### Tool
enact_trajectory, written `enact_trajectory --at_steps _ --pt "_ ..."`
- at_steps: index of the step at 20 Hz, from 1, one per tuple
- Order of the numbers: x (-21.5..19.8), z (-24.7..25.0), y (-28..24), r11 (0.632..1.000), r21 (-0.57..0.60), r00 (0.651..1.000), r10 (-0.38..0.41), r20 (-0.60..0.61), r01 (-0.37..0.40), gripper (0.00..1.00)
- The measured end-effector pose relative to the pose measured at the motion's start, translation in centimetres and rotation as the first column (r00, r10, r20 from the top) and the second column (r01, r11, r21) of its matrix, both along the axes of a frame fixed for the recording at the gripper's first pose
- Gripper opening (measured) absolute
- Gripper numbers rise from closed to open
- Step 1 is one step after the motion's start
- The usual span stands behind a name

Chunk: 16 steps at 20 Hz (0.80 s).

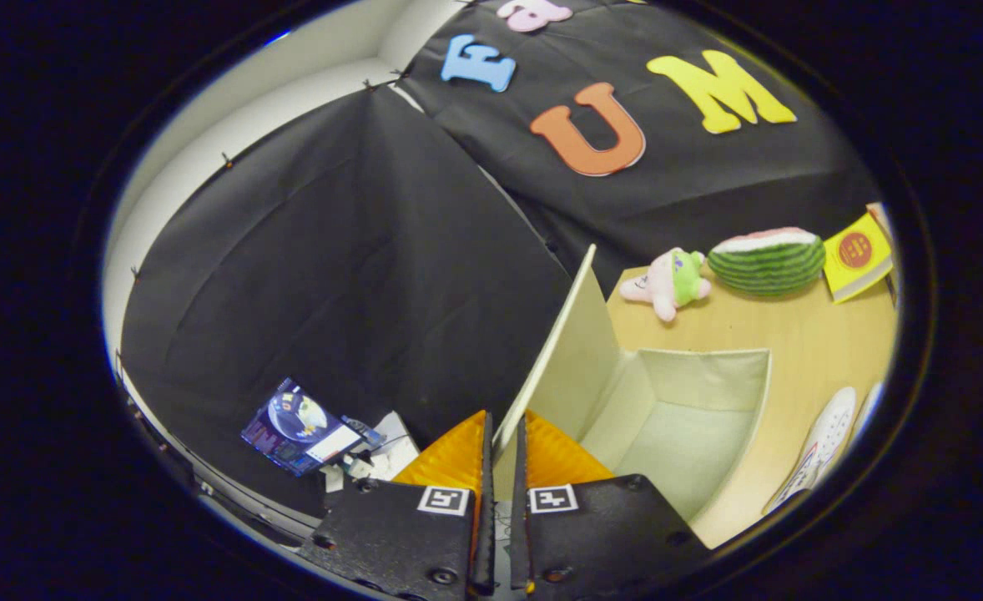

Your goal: Open the storage box then place both shoes into the box .Put the left shoe in first, then the right shoe, with the right side of both shoes facing outward in a uniform manner.

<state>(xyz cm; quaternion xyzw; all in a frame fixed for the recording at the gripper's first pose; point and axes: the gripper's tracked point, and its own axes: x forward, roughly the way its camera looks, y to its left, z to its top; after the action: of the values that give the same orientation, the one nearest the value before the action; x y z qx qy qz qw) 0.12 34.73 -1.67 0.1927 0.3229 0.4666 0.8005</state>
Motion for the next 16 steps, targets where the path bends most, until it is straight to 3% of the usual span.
enact_trajectory --at_steps 3,6,9,16 --pt "-0.4 0.8 2.4 1.0 -0.02 0.998 0.023 0.051 -0.022 0.21" --pt "0.2 0.3 3.5 0.999 -0.051 0.997 -0.006 0.073 0.01 0.82" --pt "0.3 0.4 3.6 0.998 -0.053 0.998 -0.012 0.067 0.016 0.93" --pt "1.9 0.2 0.0 0.984 -0.129 0.979 -0.098 0.178 0.122 0.93"
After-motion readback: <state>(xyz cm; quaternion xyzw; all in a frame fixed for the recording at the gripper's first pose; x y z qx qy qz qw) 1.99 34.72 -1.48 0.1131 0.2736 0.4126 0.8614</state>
